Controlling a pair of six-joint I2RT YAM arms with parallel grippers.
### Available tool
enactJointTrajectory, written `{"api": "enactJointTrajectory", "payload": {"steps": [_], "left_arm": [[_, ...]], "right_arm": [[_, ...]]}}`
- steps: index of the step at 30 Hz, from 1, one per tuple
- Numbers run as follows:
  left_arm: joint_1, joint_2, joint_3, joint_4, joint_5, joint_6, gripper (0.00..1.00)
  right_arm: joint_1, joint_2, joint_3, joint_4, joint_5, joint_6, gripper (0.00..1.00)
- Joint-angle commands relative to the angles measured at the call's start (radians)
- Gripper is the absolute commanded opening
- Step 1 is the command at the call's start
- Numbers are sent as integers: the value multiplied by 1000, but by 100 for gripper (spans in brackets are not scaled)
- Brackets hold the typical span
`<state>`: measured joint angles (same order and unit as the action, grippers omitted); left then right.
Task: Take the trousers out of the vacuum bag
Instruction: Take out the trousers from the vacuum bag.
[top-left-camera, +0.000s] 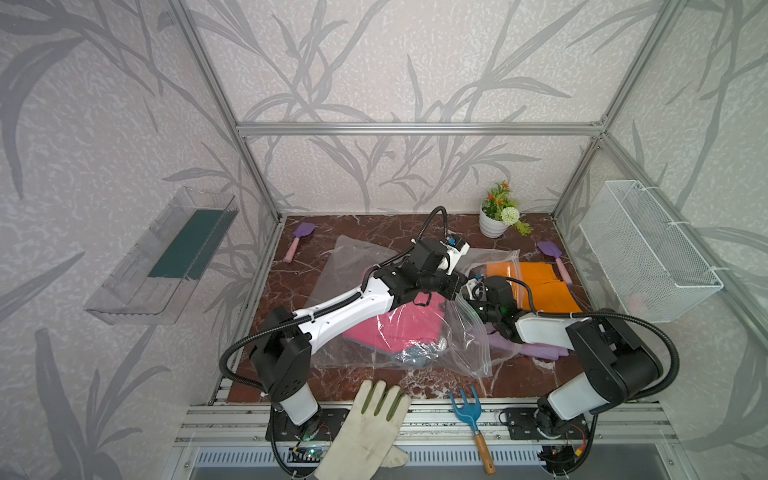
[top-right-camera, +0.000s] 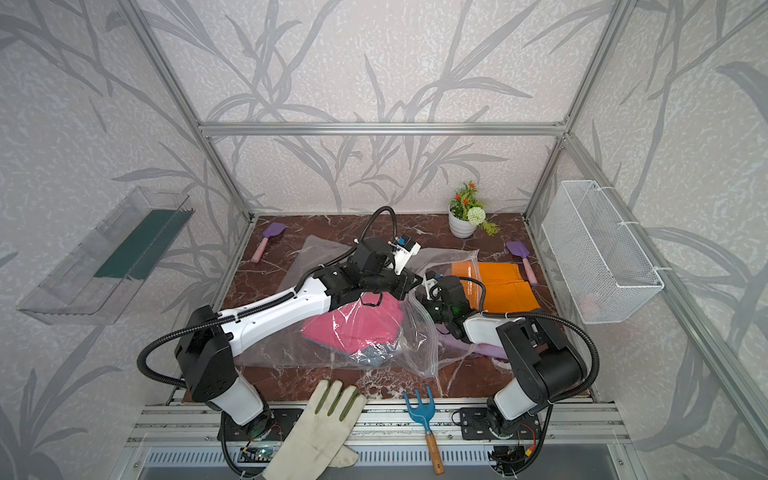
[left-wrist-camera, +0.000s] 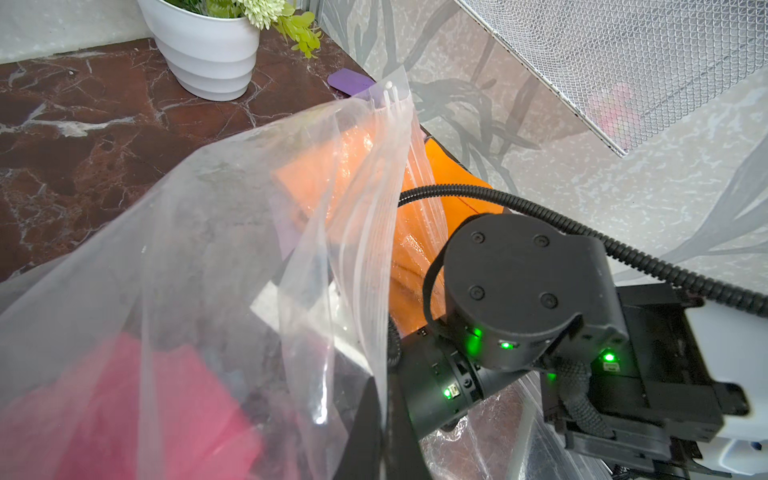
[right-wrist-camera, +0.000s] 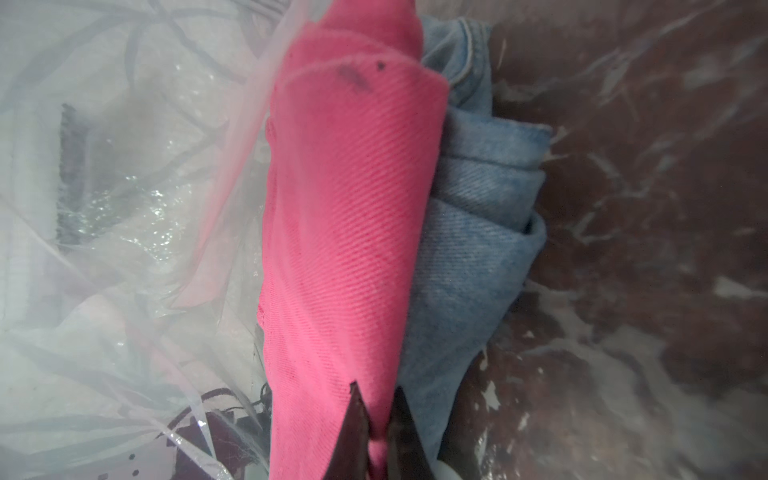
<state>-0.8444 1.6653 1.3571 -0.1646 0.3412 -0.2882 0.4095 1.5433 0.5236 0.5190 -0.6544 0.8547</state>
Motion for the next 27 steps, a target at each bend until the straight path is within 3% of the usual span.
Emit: {"api": "enactJointTrajectory", "payload": {"steps": [1, 6, 15, 27], "left_arm": [[-4, -10, -6, 13, -5, 15, 0], [-3, -8, -7, 16, -4, 14, 0], [-4, -4, -9, 19, -1, 9, 0], [-4, -4, -12, 21, 3, 10, 0]], "right_arm": [[-30, -70, 1, -26, 6, -50, 0], [-34, -97, 3, -54, -2, -57, 0], [-12, -126, 21, -96, -3, -74, 55], [0, -54, 29, -91, 14, -77, 59]]}}
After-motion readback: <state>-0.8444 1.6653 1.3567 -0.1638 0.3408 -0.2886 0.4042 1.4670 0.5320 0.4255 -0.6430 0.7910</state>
